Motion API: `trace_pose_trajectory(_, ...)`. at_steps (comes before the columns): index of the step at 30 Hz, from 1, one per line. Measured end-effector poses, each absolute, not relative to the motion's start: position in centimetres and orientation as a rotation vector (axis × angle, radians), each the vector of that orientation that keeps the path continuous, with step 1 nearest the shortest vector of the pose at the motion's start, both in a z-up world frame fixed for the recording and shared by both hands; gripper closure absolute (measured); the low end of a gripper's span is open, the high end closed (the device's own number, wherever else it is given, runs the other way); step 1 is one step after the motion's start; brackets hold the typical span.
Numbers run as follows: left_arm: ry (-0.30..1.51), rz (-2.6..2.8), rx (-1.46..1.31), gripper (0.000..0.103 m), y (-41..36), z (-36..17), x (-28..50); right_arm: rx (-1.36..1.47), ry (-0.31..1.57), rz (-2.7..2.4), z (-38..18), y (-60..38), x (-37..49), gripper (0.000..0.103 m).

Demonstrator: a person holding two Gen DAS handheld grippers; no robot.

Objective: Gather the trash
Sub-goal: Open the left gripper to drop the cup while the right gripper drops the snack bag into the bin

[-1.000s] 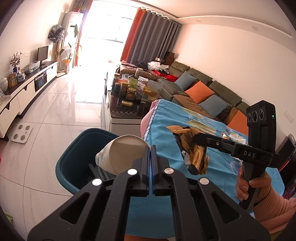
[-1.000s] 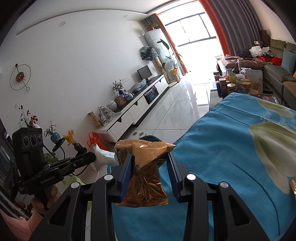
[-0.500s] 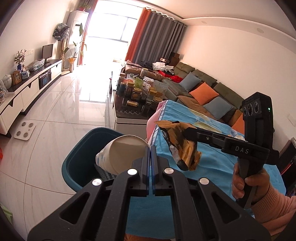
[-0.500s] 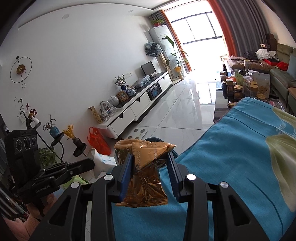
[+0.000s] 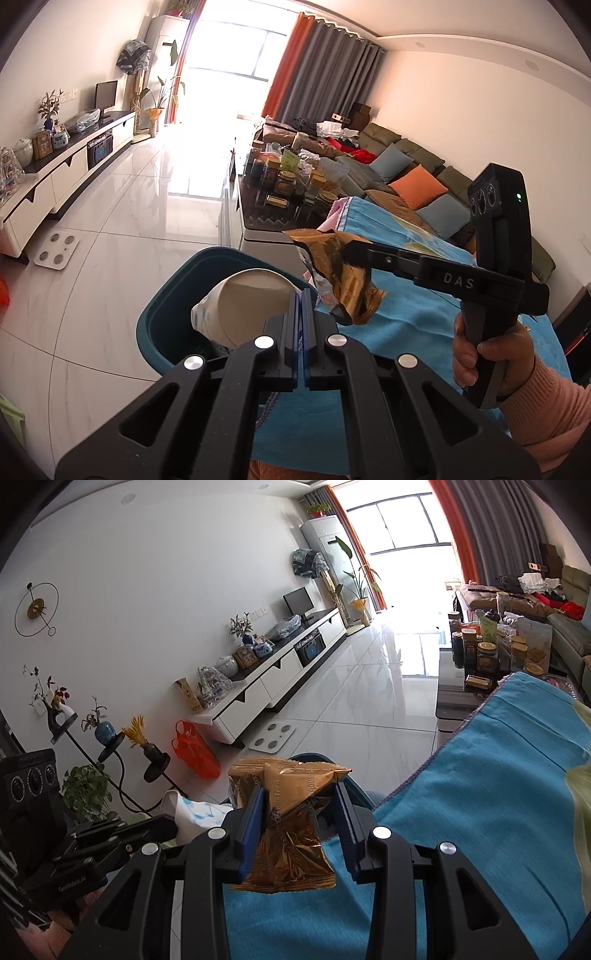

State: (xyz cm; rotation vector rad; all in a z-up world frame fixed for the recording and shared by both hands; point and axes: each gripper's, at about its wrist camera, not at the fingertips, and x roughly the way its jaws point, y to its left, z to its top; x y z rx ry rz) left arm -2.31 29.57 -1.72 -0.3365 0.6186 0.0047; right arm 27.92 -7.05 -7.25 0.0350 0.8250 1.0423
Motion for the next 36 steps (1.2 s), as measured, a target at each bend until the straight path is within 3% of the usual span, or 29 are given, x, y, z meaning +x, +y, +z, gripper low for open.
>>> trace_pose_trajectory(36,0.705,0.069,-0.381,0.101,30.6,-6.7,1.9,-0.078,0.973,0.986,-10.6,-1.0,29.5,0.066)
